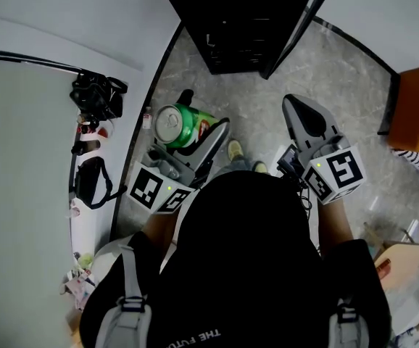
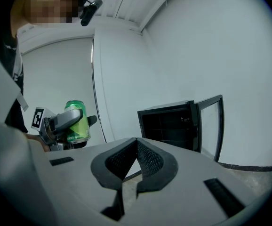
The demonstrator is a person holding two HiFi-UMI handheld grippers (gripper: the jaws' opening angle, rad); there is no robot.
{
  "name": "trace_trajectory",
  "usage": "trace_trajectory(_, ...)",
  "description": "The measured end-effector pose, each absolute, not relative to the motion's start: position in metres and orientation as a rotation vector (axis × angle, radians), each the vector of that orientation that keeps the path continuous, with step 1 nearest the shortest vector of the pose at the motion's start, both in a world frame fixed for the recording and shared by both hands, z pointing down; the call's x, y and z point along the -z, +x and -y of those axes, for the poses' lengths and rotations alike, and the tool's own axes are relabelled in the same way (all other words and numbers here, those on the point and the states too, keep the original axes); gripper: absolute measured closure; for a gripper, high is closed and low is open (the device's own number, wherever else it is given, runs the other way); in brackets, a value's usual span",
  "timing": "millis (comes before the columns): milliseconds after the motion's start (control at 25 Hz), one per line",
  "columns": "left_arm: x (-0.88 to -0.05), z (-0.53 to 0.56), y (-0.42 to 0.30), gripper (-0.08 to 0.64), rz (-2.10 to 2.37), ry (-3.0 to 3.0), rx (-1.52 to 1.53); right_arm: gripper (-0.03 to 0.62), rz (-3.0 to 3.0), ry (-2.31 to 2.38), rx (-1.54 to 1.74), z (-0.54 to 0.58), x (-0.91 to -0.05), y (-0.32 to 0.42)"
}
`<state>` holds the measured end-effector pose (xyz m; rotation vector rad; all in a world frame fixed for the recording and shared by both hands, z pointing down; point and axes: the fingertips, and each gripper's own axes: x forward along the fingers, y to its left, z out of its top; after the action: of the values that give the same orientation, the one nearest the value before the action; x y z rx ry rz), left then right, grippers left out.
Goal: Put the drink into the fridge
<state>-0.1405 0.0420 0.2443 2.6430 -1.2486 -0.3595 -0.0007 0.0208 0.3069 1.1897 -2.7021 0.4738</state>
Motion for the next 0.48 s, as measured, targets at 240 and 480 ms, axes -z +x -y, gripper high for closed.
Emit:
trace_trajectory(240, -0.247, -0.03, -0.146, 0.218, 1.22, 2.649, 0.364, 0.578, 2.687, 1.204, -0.468, -0.01, -0.309, -0.007)
trace_trajectory(480, -0.249, -0.022, -0.162, 0.218, 1.223, 2.644, 0.364, 0.578, 2.684, 1.211, -0.471, -0.001, -0.309, -0.024)
